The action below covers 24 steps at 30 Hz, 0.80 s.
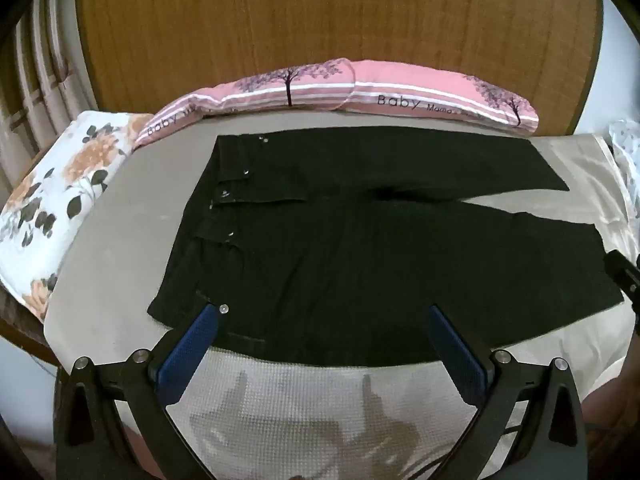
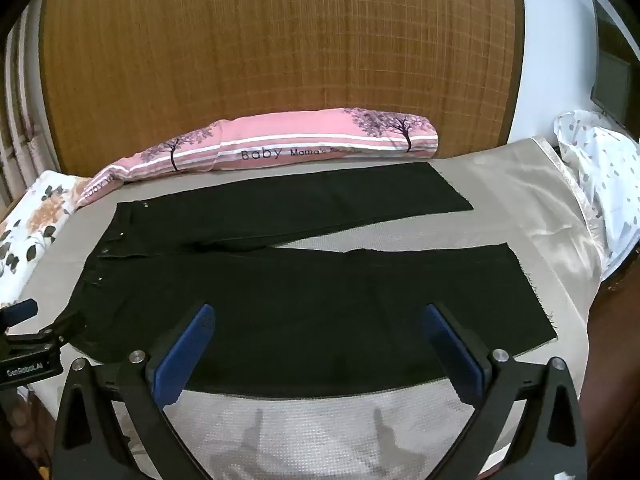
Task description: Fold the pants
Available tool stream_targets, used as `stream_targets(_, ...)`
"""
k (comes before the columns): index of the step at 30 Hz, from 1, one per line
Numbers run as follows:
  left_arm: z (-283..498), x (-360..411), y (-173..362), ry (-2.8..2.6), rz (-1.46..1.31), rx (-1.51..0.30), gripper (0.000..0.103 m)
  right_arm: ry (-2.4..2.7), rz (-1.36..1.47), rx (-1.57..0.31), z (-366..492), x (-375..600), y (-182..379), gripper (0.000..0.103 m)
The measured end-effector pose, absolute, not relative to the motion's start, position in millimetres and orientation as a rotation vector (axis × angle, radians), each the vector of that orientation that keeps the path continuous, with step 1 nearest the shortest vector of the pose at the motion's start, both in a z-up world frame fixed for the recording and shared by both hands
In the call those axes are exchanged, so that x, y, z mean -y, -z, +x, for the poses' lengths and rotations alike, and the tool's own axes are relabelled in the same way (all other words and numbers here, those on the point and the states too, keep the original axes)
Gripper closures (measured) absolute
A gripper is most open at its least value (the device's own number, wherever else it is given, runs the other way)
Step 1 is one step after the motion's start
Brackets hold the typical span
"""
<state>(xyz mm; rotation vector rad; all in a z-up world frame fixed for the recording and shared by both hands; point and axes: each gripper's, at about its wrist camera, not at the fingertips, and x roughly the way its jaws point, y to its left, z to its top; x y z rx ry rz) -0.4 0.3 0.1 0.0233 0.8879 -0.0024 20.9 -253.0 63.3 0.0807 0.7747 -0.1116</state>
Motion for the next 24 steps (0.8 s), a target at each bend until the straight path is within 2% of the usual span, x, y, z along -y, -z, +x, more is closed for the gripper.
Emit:
stream_targets(10,7,-9,23,0.009,-0.014,-0.959,0.0,0.106,0.09,-0.778,19,265,-56,0.0)
stream_targets(24,12,-15,34,-0.044,0.024,-0.952,0.0,0.118,0.102,-0.802,35,260,-47,0.0)
